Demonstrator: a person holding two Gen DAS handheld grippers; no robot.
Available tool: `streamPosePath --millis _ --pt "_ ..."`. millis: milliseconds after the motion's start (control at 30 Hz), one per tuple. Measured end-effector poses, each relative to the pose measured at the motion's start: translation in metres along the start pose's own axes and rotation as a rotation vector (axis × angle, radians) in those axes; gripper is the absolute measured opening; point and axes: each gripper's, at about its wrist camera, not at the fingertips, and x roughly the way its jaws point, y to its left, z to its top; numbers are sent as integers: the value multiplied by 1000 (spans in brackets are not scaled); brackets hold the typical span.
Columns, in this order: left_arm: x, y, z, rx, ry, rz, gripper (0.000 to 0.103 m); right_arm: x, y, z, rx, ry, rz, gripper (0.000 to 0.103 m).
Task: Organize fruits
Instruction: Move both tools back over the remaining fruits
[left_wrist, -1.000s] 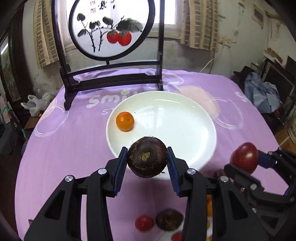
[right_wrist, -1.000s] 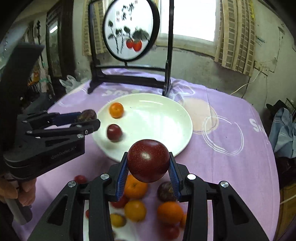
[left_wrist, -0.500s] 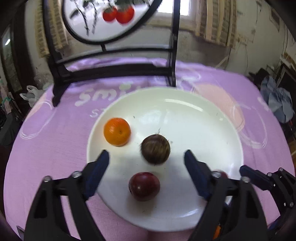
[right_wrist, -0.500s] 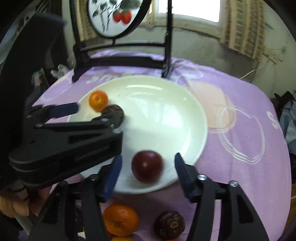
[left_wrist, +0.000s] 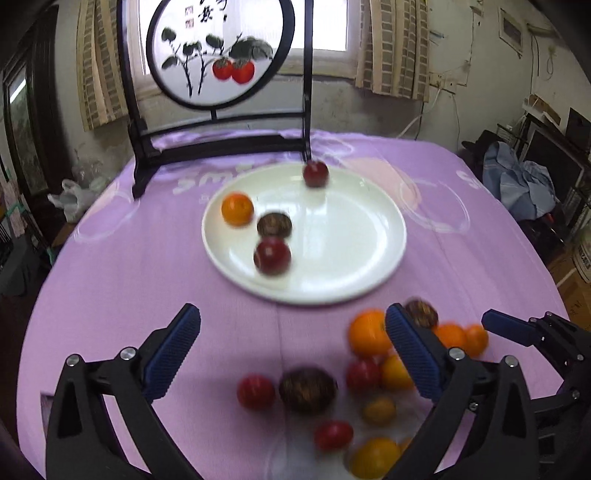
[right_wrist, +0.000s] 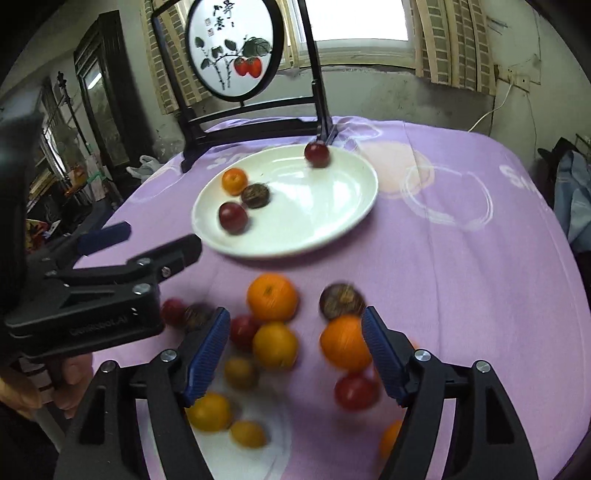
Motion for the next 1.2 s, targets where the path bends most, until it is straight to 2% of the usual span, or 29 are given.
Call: streamPosePath --millis 167,300,533,600,767,933,967,1067,1200 --pt "-19 6 -44 -5 10 13 98 -20 17 -37 -43 0 2 75" --pt "-26 18 -68 -32 25 10 98 -28 27 -64 -90 -1 -49 75" --pt "-21 41 -85 -94 49 12 98 -30 27 -97 -110 46 -104 73" --pt "-18 47 -88 -107 42 12 98 -25 30 -102 -121 71 -119 66" --pt "-10 52 -91 -110 49 2 98 -3 39 -105 -162 129 -145 60" --pt "-9 54 -91 -145 69 -38 98 14 43 -91 -160 137 -134 49" --pt "-9 54 -92 -150 77 -51 98 16 44 -89 -158 136 -135 46" --pt "-6 53 -93 -156 91 -76 98 22 47 -84 -159 120 -104 26" --pt "4 45 -96 -126 110 -74 98 22 47 -85 -169 86 -77 26"
